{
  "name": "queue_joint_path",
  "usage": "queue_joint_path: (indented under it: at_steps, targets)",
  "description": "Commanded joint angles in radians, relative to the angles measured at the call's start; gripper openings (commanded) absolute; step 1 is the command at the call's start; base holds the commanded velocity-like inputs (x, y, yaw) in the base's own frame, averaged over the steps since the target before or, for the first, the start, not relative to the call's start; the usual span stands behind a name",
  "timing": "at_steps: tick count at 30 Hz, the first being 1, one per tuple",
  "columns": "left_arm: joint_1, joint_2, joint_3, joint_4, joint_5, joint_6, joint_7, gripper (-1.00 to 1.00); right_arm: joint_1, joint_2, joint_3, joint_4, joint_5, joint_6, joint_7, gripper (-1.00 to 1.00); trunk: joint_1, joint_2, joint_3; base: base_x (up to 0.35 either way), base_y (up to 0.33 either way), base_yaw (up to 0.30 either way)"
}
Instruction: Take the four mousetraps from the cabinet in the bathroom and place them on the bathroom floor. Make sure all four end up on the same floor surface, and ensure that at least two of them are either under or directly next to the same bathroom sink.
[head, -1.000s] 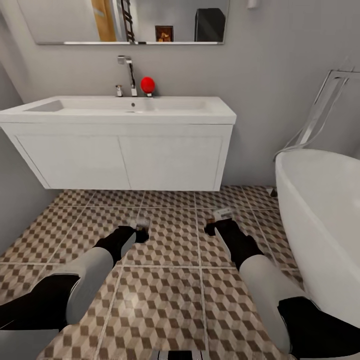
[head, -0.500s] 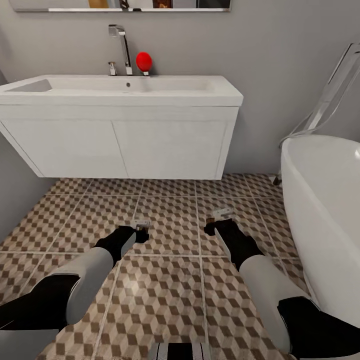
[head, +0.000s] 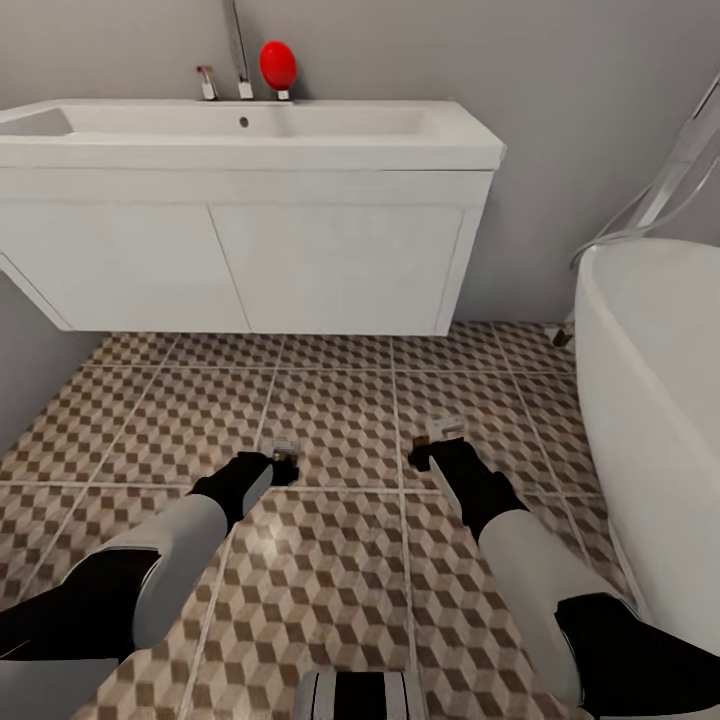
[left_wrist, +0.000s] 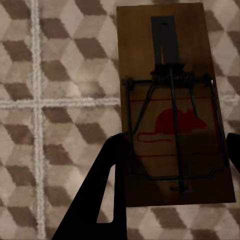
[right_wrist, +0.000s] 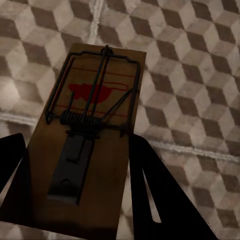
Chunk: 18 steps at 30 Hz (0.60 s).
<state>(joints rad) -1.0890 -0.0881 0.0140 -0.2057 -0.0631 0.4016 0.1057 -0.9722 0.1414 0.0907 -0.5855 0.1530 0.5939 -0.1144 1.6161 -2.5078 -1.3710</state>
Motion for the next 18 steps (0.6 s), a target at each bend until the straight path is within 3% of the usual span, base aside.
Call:
queue_joint_path:
  at_steps: [1, 18]
  targets:
    - [0.0, -0.001, 0.001, -0.001, -0.007, 0.003, 0.002, -1.0, 0.0, 0.0, 0.003, -0.001, 0.002, 0.006, -0.001, -1.0, 0.0, -0.001, -0.006, 0.0, 0.0, 0.0]
    - [0.0, -0.002, 0.001, 0.0, -0.007, -0.006, 0.002, -1.0, 0.0, 0.0, 0.003, 0.0, 0.002, 0.006, -0.001, -1.0, 0.008, -0.005, -0.099, 0.0, 0.0, 0.0]
